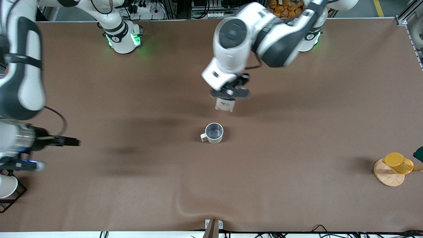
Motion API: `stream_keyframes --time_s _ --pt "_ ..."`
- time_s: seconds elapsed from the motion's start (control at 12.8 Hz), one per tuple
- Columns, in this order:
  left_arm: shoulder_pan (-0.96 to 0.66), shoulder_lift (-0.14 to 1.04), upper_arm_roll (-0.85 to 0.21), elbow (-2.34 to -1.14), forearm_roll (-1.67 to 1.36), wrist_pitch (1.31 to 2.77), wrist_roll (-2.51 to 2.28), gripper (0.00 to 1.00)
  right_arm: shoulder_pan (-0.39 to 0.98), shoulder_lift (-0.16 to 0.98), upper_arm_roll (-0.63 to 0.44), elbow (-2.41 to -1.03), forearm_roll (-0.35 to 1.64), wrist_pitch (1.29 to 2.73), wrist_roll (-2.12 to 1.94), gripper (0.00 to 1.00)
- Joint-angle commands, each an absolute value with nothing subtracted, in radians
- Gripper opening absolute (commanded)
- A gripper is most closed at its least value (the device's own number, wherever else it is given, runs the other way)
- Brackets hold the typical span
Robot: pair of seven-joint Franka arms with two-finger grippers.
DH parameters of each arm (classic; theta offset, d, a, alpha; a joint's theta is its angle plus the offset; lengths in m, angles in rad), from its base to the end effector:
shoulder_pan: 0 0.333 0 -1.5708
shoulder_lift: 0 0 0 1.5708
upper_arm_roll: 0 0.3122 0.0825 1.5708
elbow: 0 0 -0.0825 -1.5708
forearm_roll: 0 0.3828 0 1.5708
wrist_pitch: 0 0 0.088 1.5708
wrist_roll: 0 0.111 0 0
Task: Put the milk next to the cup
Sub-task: 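Release the mug with the right gripper while the left gripper moves the milk, then lower the milk carton beside the mug with the left gripper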
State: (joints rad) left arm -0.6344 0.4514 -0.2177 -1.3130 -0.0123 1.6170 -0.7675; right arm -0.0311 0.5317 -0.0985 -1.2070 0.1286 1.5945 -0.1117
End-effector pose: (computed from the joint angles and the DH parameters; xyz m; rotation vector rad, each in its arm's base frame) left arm 0.4612 -0.4881 0.4683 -3.1035 0.1063 0.2686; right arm 0.6893 -0.0601 0.4566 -3.0410 0.0306 0.2006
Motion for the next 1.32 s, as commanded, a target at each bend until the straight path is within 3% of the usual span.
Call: stream_keyframes --time_s 0.0,0.39,0.54,0.86,1.25 --pt "-0.687 0.498 -0.198 -1.299 -0.020 1.669 -0.787 0.00 -0.117 0.395 -0.072 -1.327 0.109 1.568 -0.242 1.00" --pt "-0.693 0.604 -0.192 -1.298 -0.017 1.788 -0.813 0.00 -0.101 0.067 -0.061 -1.612 0.103 1.572 -0.132 1.00" --pt "-0.693 0.627 -0.187 -1.298 -0.008 1.822 -0.831 0.00 -0.078 0.002 -0.063 -1.675 0.103 1.572 -0.109 1.00" --pt "-0.742 0.630 -0.091 -1.292 -0.003 1.832 -0.882 0.00 -0.063 -0.035 -0.058 -1.703 0.091 1.588 -0.107 1.00" --pt "-0.750 0.666 -0.078 -1.292 -0.003 1.864 -0.879 0.00 0.003 -0.034 -0.058 -1.706 0.022 1.600 -0.026 1.00"
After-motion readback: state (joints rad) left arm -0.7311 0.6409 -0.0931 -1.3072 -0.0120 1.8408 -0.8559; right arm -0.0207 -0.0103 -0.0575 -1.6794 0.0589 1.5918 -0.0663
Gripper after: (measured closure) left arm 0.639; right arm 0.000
